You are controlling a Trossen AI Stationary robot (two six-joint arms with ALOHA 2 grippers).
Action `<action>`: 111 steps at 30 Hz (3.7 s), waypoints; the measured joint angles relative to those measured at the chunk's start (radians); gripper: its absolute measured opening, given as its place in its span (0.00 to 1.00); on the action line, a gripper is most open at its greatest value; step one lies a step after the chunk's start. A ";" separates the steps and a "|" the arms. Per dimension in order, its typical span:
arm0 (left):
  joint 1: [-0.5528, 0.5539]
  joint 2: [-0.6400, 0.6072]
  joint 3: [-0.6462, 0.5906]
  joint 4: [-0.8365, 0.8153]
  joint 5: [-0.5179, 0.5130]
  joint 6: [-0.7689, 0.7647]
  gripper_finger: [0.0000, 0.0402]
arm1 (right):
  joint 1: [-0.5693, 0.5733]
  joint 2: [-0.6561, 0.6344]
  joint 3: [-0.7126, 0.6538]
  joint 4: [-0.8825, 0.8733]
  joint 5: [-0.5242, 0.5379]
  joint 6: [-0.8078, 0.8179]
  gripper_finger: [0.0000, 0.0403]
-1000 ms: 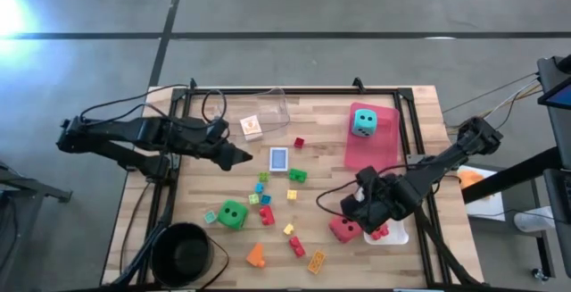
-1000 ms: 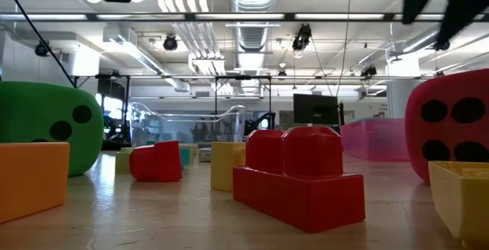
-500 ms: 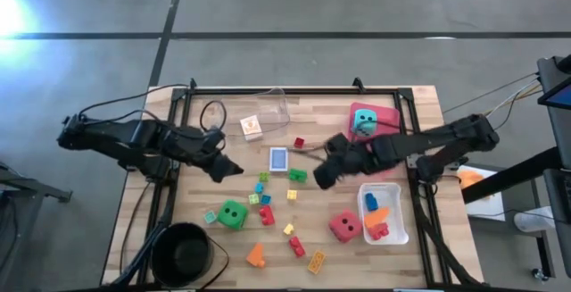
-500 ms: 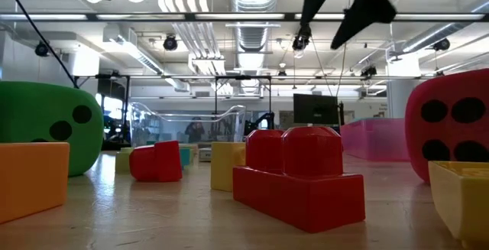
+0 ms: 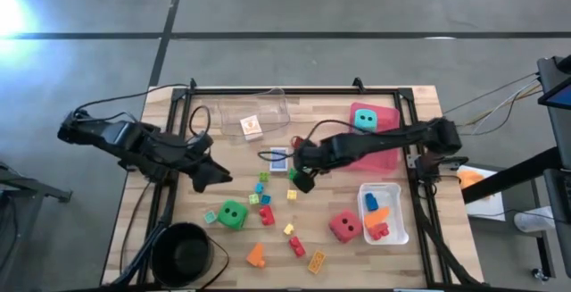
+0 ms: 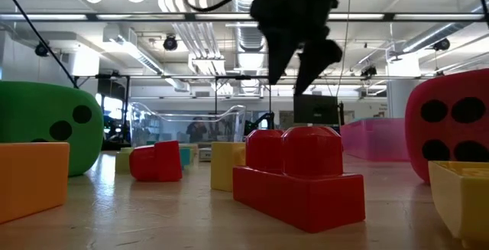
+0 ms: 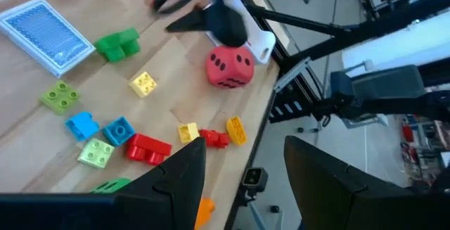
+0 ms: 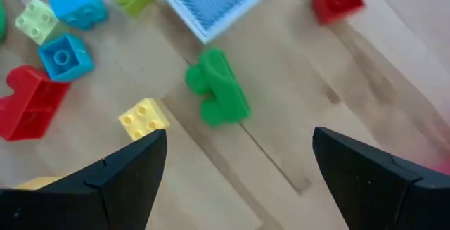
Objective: Pick & Place Toys
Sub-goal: Put the dark green game piece into the white bin
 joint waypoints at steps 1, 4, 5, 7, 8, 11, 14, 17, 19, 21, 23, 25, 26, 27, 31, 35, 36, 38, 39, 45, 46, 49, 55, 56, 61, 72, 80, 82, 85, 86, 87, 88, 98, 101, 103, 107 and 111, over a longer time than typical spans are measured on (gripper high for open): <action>-0.008 -0.003 0.000 -0.001 0.000 0.000 0.49 | 0.000 0.030 0.028 -0.003 -0.002 -0.024 0.87; -0.031 -0.015 0.000 -0.004 0.000 0.000 0.49 | -0.006 0.110 0.110 -0.049 -0.014 -0.068 0.87; -0.040 -0.017 0.000 -0.006 0.000 0.000 0.49 | -0.009 0.135 0.134 -0.068 -0.017 -0.078 0.87; -0.057 -0.023 0.000 -0.012 0.000 0.000 0.49 | -0.013 0.183 0.174 -0.108 -0.017 -0.099 0.87; -0.064 -0.023 0.000 -0.011 0.000 0.000 0.49 | -0.015 0.202 0.190 -0.121 -0.017 -0.109 0.87; -0.083 -0.024 0.000 -0.015 0.000 0.000 0.49 | -0.017 0.251 0.228 -0.153 -0.031 -0.147 0.87; -0.092 -0.024 0.000 -0.016 0.000 0.000 0.49 | -0.022 0.290 0.251 -0.176 -0.047 -0.172 0.87; -0.098 -0.024 0.000 -0.018 0.000 0.000 0.49 | -0.027 0.318 0.265 -0.180 -0.050 -0.199 0.87; -0.101 -0.024 0.000 -0.022 0.000 0.000 0.49 | -0.029 0.328 0.271 -0.175 -0.050 -0.210 0.87; -0.101 -0.024 0.000 -0.023 0.000 0.000 0.49 | -0.031 0.338 0.271 -0.173 -0.051 -0.222 0.87; -0.101 -0.024 0.000 -0.023 0.000 0.000 0.49 | -0.035 0.346 0.270 -0.167 -0.051 -0.236 0.87; -0.101 -0.024 0.000 -0.023 0.000 0.000 0.49 | -0.040 0.348 0.262 -0.172 -0.051 -0.257 0.86; -0.101 -0.024 0.000 -0.023 0.000 0.000 0.49 | -0.042 0.348 0.260 -0.167 -0.048 -0.262 0.85; -0.101 -0.024 0.000 -0.024 0.000 0.000 0.49 | -0.045 0.346 0.257 -0.164 -0.046 -0.267 0.83; -0.101 -0.024 0.000 -0.024 0.000 0.000 0.49 | -0.057 0.345 0.227 -0.165 -0.059 -0.290 0.74; -0.101 -0.024 0.000 -0.023 0.000 -0.006 0.49 | -0.059 0.345 0.195 -0.151 -0.067 -0.307 0.65; -0.101 -0.024 0.000 -0.023 0.000 -0.008 0.49 | -0.058 0.345 0.189 -0.150 -0.067 -0.308 0.63; -0.101 -0.024 0.000 -0.023 0.000 -0.009 0.49 | -0.058 0.345 0.178 -0.133 -0.067 -0.308 0.60; -0.101 -0.024 0.000 -0.022 0.000 -0.015 0.49 | -0.058 0.345 0.177 -0.129 -0.067 -0.309 0.59; -0.101 -0.024 0.000 -0.022 -0.008 -0.036 0.49 | -0.058 0.345 0.178 -0.130 -0.061 -0.335 0.56; -0.101 -0.024 0.000 -0.022 -0.008 -0.038 0.49 | -0.058 0.345 0.179 -0.131 -0.061 -0.341 0.56; -0.101 -0.024 0.000 -0.022 -0.012 -0.047 0.49 | -0.058 0.340 0.181 -0.132 -0.060 -0.383 0.56; -0.101 -0.024 0.000 -0.021 -0.016 -0.054 0.49 | -0.057 0.329 0.182 -0.138 -0.046 -0.451 0.56; -0.101 -0.024 0.000 -0.021 -0.016 -0.054 0.49 | -0.057 0.325 0.182 -0.138 -0.039 -0.461 0.56; -0.101 -0.024 0.000 -0.021 -0.019 -0.053 0.49 | -0.057 0.319 0.182 -0.133 -0.038 -0.536 0.56; -0.101 -0.024 0.000 -0.021 -0.028 -0.050 0.49 | -0.043 0.318 0.182 -0.064 -0.040 -0.733 0.56; -0.101 -0.024 0.000 -0.021 -0.027 -0.034 0.49 | -0.034 0.318 0.182 -0.052 -0.042 -0.826 0.56; -0.101 -0.024 0.000 -0.022 -0.027 -0.034 0.49 | -0.031 0.318 0.182 -0.052 -0.043 -0.860 0.56; -0.101 -0.024 0.000 -0.021 -0.027 -0.033 0.49 | -0.025 0.318 0.182 -0.049 -0.046 -0.905 0.56; -0.101 -0.024 0.000 -0.021 -0.027 -0.032 0.49 | -0.023 0.320 0.182 -0.044 -0.047 -0.915 0.56; -0.101 -0.024 0.000 -0.021 -0.027 -0.031 0.49 | -0.021 0.322 0.182 -0.043 -0.047 -0.925 0.56; -0.101 -0.024 0.000 -0.022 -0.027 -0.031 0.49 | -0.019 0.325 0.182 -0.044 -0.048 -0.931 0.56; -0.101 -0.024 0.000 -0.021 -0.027 -0.034 0.49 | -0.019 0.330 0.172 0.012 -0.082 -0.935 0.56; -0.101 -0.024 0.000 -0.021 -0.027 -0.034 0.49 | -0.018 0.330 0.154 0.024 -0.096 -0.932 0.56; -0.101 -0.024 0.000 -0.021 -0.027 -0.034 0.49 | -0.017 0.330 0.140 0.025 -0.097 -0.925 0.55; -0.101 -0.024 0.000 -0.021 -0.027 -0.035 0.49 | -0.018 0.331 0.122 0.026 -0.096 -0.874 0.50; -0.101 -0.024 0.000 -0.021 -0.027 -0.035 0.49 | -0.018 0.331 0.121 0.026 -0.096 -0.855 0.39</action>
